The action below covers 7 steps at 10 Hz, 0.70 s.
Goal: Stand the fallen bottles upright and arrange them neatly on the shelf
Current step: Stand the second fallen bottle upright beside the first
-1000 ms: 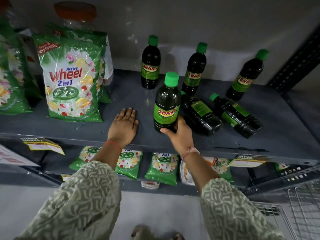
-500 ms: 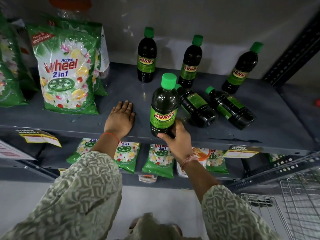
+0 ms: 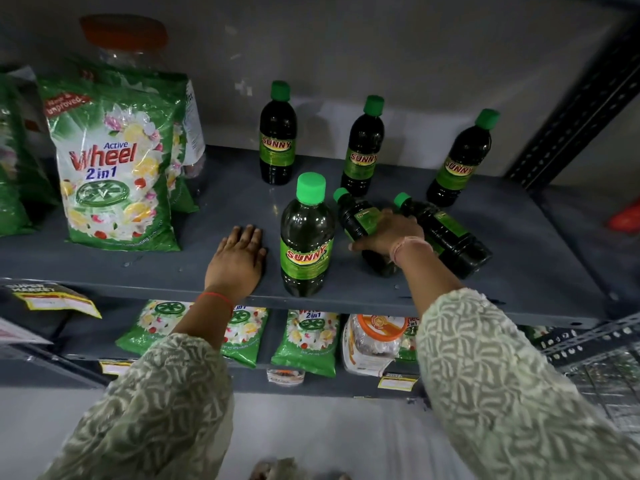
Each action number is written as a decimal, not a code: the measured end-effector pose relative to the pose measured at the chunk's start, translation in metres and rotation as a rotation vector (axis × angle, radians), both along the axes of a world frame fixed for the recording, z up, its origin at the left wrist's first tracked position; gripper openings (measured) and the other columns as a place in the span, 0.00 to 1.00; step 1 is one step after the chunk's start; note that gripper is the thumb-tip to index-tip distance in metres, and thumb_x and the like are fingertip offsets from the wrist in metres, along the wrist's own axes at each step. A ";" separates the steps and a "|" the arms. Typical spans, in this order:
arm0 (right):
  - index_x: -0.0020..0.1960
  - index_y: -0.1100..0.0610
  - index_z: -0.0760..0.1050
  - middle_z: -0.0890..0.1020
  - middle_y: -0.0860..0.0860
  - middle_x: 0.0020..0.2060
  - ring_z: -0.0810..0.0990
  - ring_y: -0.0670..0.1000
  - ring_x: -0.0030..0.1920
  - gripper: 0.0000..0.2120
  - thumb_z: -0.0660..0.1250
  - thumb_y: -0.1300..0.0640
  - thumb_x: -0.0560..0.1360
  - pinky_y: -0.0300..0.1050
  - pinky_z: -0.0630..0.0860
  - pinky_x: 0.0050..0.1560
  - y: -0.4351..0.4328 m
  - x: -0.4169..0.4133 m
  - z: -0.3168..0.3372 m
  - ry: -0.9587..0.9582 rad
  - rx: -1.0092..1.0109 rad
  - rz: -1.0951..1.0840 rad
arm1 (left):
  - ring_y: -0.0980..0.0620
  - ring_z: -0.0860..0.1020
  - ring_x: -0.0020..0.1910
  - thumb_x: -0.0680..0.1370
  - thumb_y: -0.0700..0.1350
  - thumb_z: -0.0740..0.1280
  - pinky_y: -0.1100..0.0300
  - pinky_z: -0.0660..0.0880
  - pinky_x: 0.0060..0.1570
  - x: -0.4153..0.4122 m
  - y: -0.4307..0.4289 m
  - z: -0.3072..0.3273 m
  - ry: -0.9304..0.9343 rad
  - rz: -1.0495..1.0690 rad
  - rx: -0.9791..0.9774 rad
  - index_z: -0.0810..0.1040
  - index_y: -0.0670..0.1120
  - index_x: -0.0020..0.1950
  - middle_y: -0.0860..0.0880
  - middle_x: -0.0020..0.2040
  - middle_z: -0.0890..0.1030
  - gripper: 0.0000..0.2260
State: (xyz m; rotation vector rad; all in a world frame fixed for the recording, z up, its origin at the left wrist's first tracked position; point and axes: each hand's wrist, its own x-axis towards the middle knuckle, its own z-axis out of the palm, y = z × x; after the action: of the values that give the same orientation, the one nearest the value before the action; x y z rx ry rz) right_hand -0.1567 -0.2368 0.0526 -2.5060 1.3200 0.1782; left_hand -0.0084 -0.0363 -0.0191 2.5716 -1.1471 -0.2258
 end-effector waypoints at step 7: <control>0.71 0.57 0.59 0.70 0.52 0.63 0.71 0.48 0.61 0.41 0.75 0.58 0.62 0.39 0.66 0.65 0.028 -0.007 -0.054 -1.118 0.244 -0.154 | 0.47 0.52 0.77 0.81 0.48 0.50 0.53 0.49 0.75 0.001 -0.001 0.000 -0.008 0.004 0.012 0.55 0.45 0.75 0.46 0.77 0.56 0.22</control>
State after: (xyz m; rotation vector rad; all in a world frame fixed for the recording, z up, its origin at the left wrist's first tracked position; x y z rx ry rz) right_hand -0.1634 -0.2092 -0.0012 -1.7443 0.8839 -0.8983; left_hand -0.0071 -0.0371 -0.0193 2.5873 -1.1462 -0.2224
